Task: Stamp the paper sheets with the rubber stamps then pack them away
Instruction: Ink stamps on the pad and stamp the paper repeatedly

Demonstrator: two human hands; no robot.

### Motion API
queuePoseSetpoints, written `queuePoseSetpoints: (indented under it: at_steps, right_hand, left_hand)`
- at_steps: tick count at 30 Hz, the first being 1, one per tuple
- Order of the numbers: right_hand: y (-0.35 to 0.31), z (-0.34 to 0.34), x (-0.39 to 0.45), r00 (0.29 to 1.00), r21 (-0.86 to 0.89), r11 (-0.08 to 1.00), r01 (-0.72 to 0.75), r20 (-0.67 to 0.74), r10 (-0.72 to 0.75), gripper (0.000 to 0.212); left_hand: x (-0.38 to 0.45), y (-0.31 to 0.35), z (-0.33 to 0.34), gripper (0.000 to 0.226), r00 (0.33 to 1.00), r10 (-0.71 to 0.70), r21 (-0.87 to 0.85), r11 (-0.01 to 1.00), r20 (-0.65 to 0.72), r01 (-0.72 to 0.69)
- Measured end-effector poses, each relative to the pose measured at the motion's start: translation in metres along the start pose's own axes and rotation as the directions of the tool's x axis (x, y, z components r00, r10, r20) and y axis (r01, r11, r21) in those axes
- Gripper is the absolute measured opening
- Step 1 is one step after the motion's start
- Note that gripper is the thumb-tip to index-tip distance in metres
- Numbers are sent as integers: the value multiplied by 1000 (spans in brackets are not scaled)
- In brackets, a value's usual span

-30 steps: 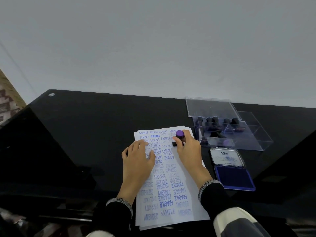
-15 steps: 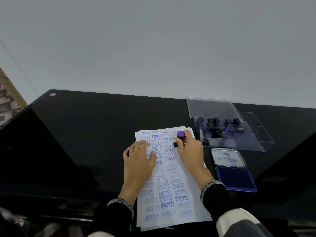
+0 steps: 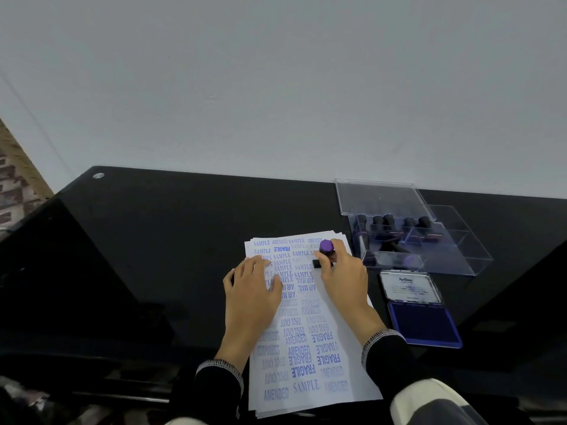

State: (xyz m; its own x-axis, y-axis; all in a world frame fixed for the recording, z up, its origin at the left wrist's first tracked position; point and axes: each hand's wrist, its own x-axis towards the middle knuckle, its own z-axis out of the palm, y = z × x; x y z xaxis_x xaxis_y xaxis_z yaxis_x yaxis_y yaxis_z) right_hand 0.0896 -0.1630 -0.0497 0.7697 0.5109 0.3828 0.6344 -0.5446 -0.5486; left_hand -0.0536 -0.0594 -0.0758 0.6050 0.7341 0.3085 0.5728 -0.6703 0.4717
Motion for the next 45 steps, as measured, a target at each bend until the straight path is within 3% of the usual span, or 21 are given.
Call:
queuePoseSetpoints:
  at_steps: [7, 19, 45]
  right_hand:
    - [-2, -4, 7, 999, -79, 997, -19, 39, 22, 32]
    - [-3, -5, -7, 999, 44, 999, -9, -43, 10, 32]
    - [-3, -5, 5, 1000, -24, 1000, 13, 22, -12, 34]
  left_hand:
    - [0, 0, 0, 35, 1000, 7, -3, 1000, -2, -7]
    - [0, 0, 0, 35, 1000, 8, -6, 1000, -5, -8]
    - [0, 0, 0, 36, 1000, 8, 5, 1000, -4, -8]
